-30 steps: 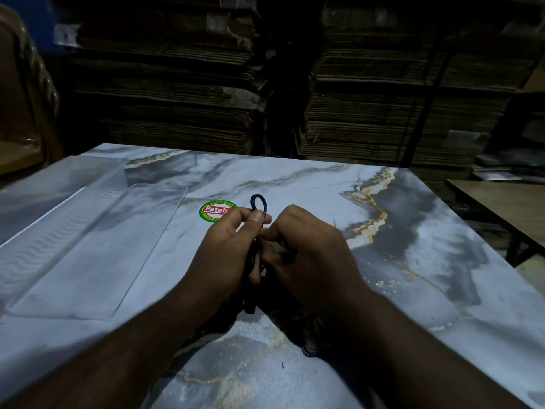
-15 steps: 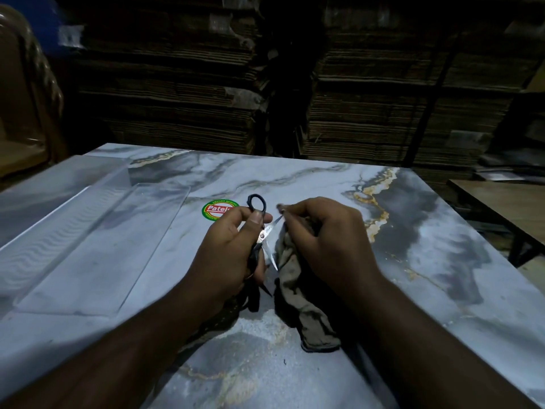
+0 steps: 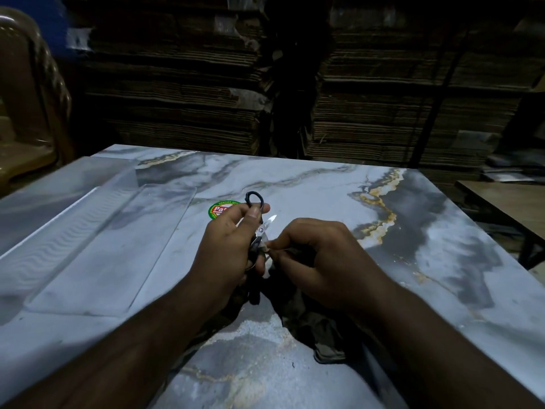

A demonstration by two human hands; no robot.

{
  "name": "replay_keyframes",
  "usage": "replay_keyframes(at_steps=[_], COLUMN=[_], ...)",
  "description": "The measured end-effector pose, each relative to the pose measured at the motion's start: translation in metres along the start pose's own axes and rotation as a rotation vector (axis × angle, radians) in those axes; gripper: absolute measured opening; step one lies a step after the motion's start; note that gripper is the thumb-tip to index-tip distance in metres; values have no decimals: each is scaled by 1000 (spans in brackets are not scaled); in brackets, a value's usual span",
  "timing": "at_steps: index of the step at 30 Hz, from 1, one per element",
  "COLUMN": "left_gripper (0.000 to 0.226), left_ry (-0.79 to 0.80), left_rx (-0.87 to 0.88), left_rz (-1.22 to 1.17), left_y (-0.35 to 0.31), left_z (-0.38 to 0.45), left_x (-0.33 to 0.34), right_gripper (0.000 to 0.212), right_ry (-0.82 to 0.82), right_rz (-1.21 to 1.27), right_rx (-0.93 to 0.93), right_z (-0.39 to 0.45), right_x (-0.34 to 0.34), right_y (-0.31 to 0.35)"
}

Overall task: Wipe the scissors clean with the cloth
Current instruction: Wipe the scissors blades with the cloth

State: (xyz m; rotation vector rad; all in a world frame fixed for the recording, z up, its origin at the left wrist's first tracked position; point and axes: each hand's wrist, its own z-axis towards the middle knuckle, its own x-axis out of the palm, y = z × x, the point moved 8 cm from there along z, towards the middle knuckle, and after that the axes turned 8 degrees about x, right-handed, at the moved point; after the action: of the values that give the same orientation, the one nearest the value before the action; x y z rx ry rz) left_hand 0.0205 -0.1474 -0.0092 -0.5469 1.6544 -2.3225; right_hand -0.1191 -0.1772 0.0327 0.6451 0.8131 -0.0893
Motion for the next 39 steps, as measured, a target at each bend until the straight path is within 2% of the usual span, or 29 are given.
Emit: replay_keyframes(at_steps=[3, 6, 12, 17, 21, 30, 34, 39], left_gripper=[26, 26, 24, 22, 20, 21, 20, 20], left_ry=[41, 71, 20, 38, -30, 5, -60, 8], left_rx=[42, 63, 104, 139, 198, 203, 220, 172], left_rz=[97, 143, 161, 195, 235, 225, 248, 239], left_y=[-1, -2, -1, -4, -13, -12, -12, -6], left_z=[-1, -5, -3, -6, -6, -8, -6, -6], left_x=[2, 6, 1, 6, 0, 5, -3, 1], right_gripper=[9, 8, 12, 11, 14, 9, 19, 22], right_ry=[-34, -54, -88, -148, -139, -187, -156, -187], right_rz=[-48, -28, 0, 46, 52, 111, -27, -73], right_rx=[-12, 68, 115, 251, 305, 247, 106, 60], right_z=[0, 1, 1, 0, -2, -1, -2, 0], right_x=[-1, -2, -2, 1, 3, 0, 2, 1], right_y=[4, -2, 1, -6, -10, -6, 7, 12])
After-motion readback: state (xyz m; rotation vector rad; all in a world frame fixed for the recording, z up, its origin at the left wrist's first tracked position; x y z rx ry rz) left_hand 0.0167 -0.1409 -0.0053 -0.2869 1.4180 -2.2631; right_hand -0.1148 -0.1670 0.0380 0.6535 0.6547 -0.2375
